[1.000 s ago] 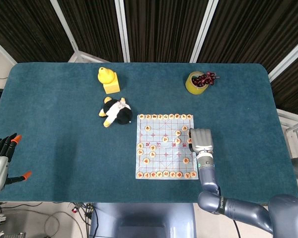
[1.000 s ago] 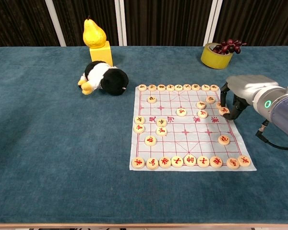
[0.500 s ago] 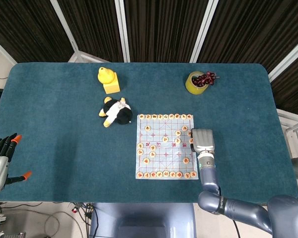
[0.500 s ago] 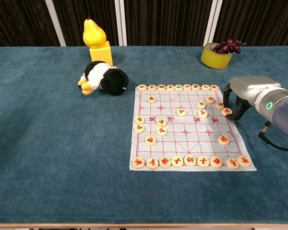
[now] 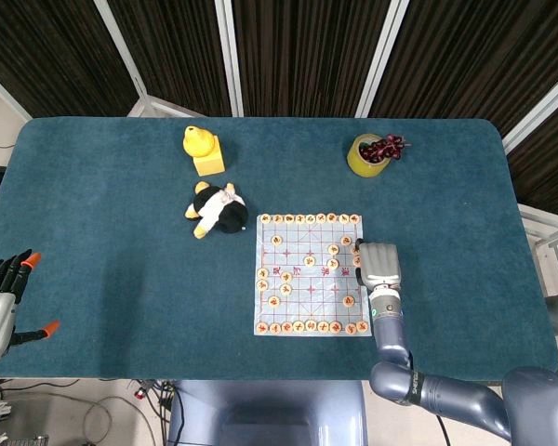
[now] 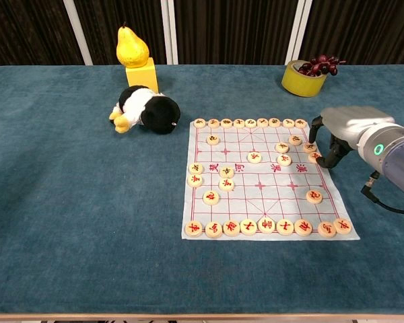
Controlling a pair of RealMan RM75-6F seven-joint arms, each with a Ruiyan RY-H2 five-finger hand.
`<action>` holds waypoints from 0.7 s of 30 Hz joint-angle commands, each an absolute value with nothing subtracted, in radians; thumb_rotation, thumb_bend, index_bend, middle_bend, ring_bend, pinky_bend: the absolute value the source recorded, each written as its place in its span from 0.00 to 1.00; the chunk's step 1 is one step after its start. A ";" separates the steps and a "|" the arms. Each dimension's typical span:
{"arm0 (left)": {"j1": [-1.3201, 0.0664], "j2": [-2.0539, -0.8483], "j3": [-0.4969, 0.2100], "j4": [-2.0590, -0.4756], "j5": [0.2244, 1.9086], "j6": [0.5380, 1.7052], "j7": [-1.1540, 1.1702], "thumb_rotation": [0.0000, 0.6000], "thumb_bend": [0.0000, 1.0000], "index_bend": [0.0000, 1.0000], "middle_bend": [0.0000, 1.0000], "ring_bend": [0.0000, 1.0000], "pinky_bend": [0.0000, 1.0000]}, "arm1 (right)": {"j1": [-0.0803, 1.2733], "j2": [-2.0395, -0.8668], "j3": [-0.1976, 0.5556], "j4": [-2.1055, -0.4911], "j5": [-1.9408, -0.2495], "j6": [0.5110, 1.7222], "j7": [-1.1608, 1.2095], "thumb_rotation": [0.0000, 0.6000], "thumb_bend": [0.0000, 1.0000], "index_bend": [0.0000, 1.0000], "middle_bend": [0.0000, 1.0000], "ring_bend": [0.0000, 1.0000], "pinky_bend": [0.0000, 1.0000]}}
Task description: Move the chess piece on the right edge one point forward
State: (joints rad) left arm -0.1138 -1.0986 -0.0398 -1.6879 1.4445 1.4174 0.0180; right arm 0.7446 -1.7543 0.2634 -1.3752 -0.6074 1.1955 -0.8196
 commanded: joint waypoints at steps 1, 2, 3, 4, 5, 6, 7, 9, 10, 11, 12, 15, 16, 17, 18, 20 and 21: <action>-0.113 -1.099 -0.040 -1.688 1.446 1.419 0.017 1.00 0.00 0.00 0.00 0.00 0.00 | 0.731 -1.733 0.263 -1.415 -0.624 1.216 -0.809 1.00 0.47 0.32 1.00 1.00 1.00; -0.113 -1.099 -0.039 -1.688 1.447 1.419 0.016 1.00 0.00 0.00 0.00 0.00 0.00 | 0.725 -1.723 0.262 -1.433 -0.633 1.224 -0.804 1.00 0.47 0.32 1.00 1.00 1.00; -0.113 -1.099 -0.039 -1.688 1.447 1.420 0.016 1.00 0.00 0.00 0.00 0.00 0.00 | 0.721 -1.715 0.260 -1.446 -0.639 1.229 -0.800 1.00 0.47 0.32 1.00 1.00 1.00; -0.113 -1.098 -0.039 -1.688 1.448 1.420 0.016 1.00 0.00 0.00 0.00 0.00 0.00 | 0.713 -1.701 0.258 -1.470 -0.652 1.238 -0.792 1.00 0.47 0.32 1.00 1.00 0.98; -0.113 -1.098 -0.038 -1.688 1.448 1.420 0.016 1.00 0.00 0.00 0.00 0.00 0.00 | 0.704 -1.685 0.253 -1.497 -0.669 1.250 -0.782 1.00 0.47 0.32 1.00 1.00 0.96; -0.112 -1.098 -0.038 -1.688 1.449 1.421 0.016 1.00 0.00 0.00 0.00 0.00 0.00 | 0.693 -1.666 0.248 -1.526 -0.690 1.264 -0.773 1.00 0.47 0.32 1.00 1.00 0.94; -0.112 -1.098 -0.037 -1.688 1.450 1.421 0.017 1.00 0.00 0.00 0.00 0.00 0.00 | 0.681 -1.646 0.238 -1.557 -0.717 1.278 -0.761 1.00 0.47 0.31 1.00 1.00 0.91; -0.111 -1.097 -0.037 -1.689 1.452 1.423 0.018 1.00 0.00 0.00 0.00 0.00 0.00 | 0.653 -1.600 0.216 -1.618 -0.775 1.311 -0.737 1.00 0.47 0.28 0.99 0.99 0.87; -0.111 -1.097 -0.036 -1.689 1.453 1.424 0.018 1.00 0.00 0.00 0.00 0.00 0.00 | 0.635 -1.573 0.199 -1.649 -0.813 1.331 -0.721 1.00 0.47 0.26 0.97 0.97 0.84; -0.110 -1.097 -0.036 -1.689 1.454 1.425 0.019 1.00 0.00 0.00 0.00 0.00 0.00 | 0.614 -1.542 0.180 -1.682 -0.855 1.354 -0.705 1.00 0.47 0.22 0.94 0.94 0.81; -0.110 -1.097 -0.035 -1.689 1.454 1.426 0.020 1.00 0.00 0.00 0.00 0.00 0.00 | 0.593 -1.512 0.160 -1.711 -0.895 1.373 -0.686 1.00 0.47 0.19 0.90 0.91 0.79; -0.109 -1.094 -0.032 -1.691 1.457 1.425 0.025 1.00 0.00 0.00 0.00 0.00 0.00 | 0.529 -1.429 0.102 -1.775 -0.996 1.426 -0.628 1.00 0.47 0.06 0.75 0.77 0.75; -0.108 -1.093 -0.031 -1.691 1.458 1.426 0.027 1.00 0.00 0.00 0.00 0.00 0.00 | 0.500 -1.395 0.077 -1.796 -1.032 1.448 -0.601 1.00 0.47 0.04 0.71 0.73 0.76; -0.107 -1.092 -0.029 -1.691 1.460 1.427 0.031 1.00 0.00 0.00 0.00 0.00 0.00 | 0.471 -1.362 0.051 -1.813 -1.068 1.468 -0.569 1.00 0.47 0.01 0.62 0.65 0.78; -0.107 -1.092 -0.028 -1.692 1.462 1.427 0.034 1.00 0.00 0.00 0.00 0.00 0.00 | 0.442 -1.330 0.025 -1.826 -1.106 1.486 -0.533 1.00 0.46 0.00 0.57 0.59 0.78; -0.106 -1.090 -0.025 -1.692 1.465 1.428 0.042 1.00 0.00 0.00 0.00 0.00 0.00 | 0.388 -1.275 -0.021 -1.835 -1.171 1.521 -0.467 1.00 0.45 0.00 0.39 0.39 0.81; -0.106 -1.090 -0.025 -1.692 1.466 1.429 0.044 1.00 0.00 0.00 0.00 0.00 0.00 | 0.367 -1.257 -0.038 -1.835 -1.192 1.538 -0.444 1.00 0.45 0.00 0.30 0.28 0.81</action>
State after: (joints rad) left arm -0.1061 -1.0903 -0.0256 -1.6918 1.4651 1.4282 0.0425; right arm 0.4438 -1.3239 0.0315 -1.7994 -1.1116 1.4745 -0.5249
